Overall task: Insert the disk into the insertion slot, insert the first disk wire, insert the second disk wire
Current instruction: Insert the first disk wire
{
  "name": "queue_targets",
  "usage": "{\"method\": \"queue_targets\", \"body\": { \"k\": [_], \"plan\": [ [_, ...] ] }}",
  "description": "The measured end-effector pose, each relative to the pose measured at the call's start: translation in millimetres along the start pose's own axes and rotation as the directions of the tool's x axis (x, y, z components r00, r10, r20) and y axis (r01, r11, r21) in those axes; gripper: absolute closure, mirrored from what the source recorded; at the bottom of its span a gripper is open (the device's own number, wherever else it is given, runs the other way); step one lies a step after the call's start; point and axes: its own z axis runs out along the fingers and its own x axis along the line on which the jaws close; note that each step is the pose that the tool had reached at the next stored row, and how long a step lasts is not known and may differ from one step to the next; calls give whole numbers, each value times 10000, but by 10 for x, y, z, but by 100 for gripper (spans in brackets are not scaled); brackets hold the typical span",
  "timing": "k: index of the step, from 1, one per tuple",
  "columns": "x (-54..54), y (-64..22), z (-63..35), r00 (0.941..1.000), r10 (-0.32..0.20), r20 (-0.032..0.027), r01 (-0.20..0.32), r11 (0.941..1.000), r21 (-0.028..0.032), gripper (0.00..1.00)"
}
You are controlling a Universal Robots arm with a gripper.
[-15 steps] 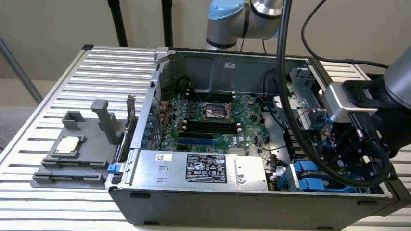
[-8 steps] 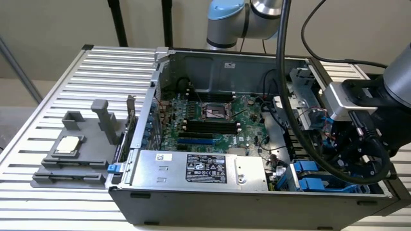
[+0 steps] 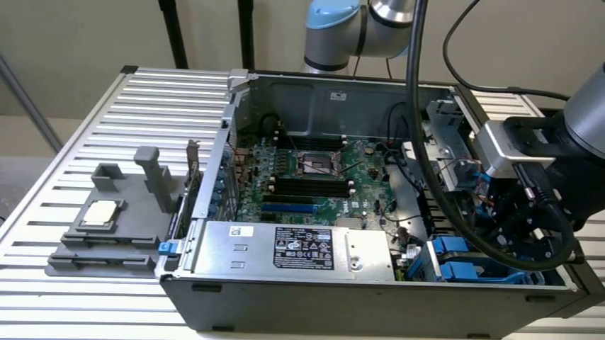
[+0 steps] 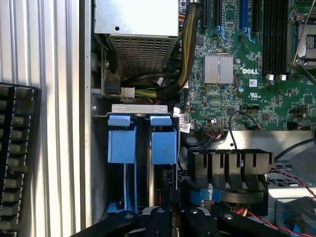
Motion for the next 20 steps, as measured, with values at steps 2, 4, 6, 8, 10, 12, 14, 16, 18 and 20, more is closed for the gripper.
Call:
{"method": "queue_targets", "body": {
  "k": [2, 4, 6, 8, 10, 12, 14, 16, 18, 20],
  "plan": [
    [0, 2, 1, 10000, 1, 2, -1, 10000, 0, 84],
    [-1, 1, 8, 10000, -1, 24, 1, 10000, 0, 82],
    [-4, 0, -39, 10000, 0, 0, 0, 10000, -1, 76],
    [-11, -2, -125, 10000, 1, 2, -1, 10000, -1, 76],
    [-17, -6, -215, 10000, 1, 0, -1, 10000, -1, 76],
    [-18, -2, -278, 10000, 2, -1, -2, 10000, 0, 76],
    [-10, 17, -304, 10000, 1, 3, -1, 10000, -1, 76],
    [12, 72, -316, 10000, -2, 1, 2, 10000, 3, 76],
    [23, 117, -319, 10000, -20, 1, 20, 10000, 1, 76],
    [23, 117, -319, 10000, -33, 2, 33, 10000, 1, 76]
  ]
}}
